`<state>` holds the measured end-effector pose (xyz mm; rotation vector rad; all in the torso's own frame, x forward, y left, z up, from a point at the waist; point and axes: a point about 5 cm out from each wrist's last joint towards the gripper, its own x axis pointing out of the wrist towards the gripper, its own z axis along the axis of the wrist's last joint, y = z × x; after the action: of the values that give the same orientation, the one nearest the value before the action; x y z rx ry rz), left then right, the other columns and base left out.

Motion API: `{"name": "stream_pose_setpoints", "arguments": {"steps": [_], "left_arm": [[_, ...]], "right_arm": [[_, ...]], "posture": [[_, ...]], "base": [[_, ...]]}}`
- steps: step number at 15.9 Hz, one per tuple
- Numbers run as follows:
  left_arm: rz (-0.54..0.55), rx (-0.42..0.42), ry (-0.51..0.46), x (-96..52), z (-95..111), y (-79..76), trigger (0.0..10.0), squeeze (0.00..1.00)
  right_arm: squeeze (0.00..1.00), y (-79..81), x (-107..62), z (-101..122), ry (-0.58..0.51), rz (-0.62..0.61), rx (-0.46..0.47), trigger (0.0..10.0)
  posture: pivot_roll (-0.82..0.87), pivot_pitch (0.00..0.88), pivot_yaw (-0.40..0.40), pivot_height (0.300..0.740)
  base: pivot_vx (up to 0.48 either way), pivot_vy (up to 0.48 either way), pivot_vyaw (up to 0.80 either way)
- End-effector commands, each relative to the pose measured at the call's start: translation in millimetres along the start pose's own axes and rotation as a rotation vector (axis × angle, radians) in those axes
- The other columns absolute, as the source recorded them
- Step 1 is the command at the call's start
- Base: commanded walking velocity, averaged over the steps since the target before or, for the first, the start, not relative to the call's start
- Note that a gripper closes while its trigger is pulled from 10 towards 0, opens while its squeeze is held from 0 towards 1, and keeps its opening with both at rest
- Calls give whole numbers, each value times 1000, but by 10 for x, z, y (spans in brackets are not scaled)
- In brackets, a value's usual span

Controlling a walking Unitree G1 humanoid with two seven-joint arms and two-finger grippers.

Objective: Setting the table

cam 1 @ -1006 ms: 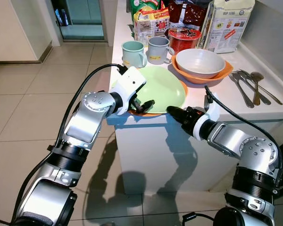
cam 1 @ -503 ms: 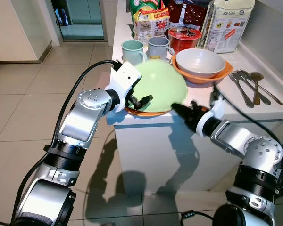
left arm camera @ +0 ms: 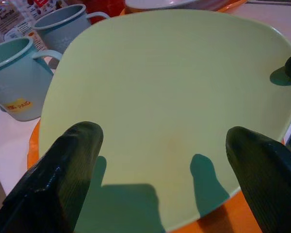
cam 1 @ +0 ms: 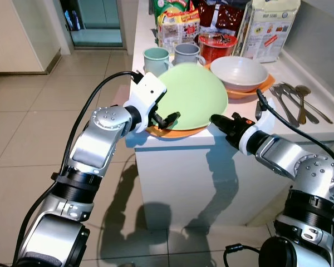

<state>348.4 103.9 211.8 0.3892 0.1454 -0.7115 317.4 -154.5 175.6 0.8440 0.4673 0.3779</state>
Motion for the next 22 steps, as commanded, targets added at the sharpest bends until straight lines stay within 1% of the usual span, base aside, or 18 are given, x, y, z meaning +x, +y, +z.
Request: {"name": "stream_pose_setpoints", "arguments": {"steps": [1, 2, 3, 4, 5, 10, 12, 13, 14, 15, 16, 17, 19, 21, 22], "left_arm": [[6, 2, -5, -17, 15, 13, 10000, 0], [7, 3, -5, -18, 16, 15, 10000, 0], [9, 3, -6, -21, 19, 17, 10000, 0], [11, 3, -7, -20, 20, 18, 10000, 0], [13, 4, -9, -19, 27, 19, 10000, 0], [38, 5, -22, -18, 58, 50, 10000, 0], [90, -13, -49, -18, 109, 114, 10000, 0], [131, -10, -65, -20, 134, 159, 10000, 0], [200, 8, -103, -30, 189, 225, 10000, 0], [341, -22, -218, -87, 360, 383, 10000, 0], [394, -52, -268, -125, 430, 449, 10000, 0], [468, -124, -333, -208, 531, 553, 10000, 0], [542, -184, -369, -325, 562, 654, 10000, 0], [567, -242, -400, -394, 526, 682, 10000, 0], [570, -276, -415, -402, 501, 688, 10000, 0]], "right_arm": [[1000, 23, 20, 26, 1, -4, -24, 10000], [976, 22, 21, 28, -1, -2, -22, 10000], [757, 27, 19, 32, -4, 7, -18, 9961], [149, 34, 17, 35, -8, 17, -11, 3686], [0, 46, 15, 37, -12, 32, 0, 0], [0, 66, 19, 27, -18, 64, 22, 0], [0, 85, 16, 33, -23, 80, 28, 0], [0, 92, 16, 32, -25, 89, 30, 0], [0, 102, 13, 32, -29, 100, 31, 0], [0, 132, 0, 43, -42, 135, 28, 0], [0, 145, -8, 47, -48, 151, 26, 0], [0, 161, -30, 56, -59, 174, 20, 0], [0, 184, -81, 82, -84, 206, 9, 0], [0, 213, -151, 148, -127, 251, 1, 0], [0, 224, -178, 172, -138, 273, -6, 0]], "posture": [[-2, 0, -39, 740], [-2, 0, -40, 740], [-2, 0, -40, 740], [-3, 0, -38, 740], [-3, 0, -38, 740], [-1, 0, -36, 740], [-1, 0, -36, 740], [1, 0, -36, 740], [0, 0, -34, 740], [1, 0, -34, 740], [4, 0, -34, 740], [6, 0, -33, 740], [6, 0, -25, 740], [6, 0, -25, 740], [8, 0, -22, 740]], "base": [[0, 0, 0], [0, 0, 0], [0, 0, 0], [0, 0, 0], [0, 0, 0], [0, 0, 0], [0, 0, 0], [0, 0, 0], [0, 0, 0], [0, 0, 0], [0, 0, 0], [0, 0, 0], [0, 0, 0], [0, 0, 0], [0, 0, 0]]}}
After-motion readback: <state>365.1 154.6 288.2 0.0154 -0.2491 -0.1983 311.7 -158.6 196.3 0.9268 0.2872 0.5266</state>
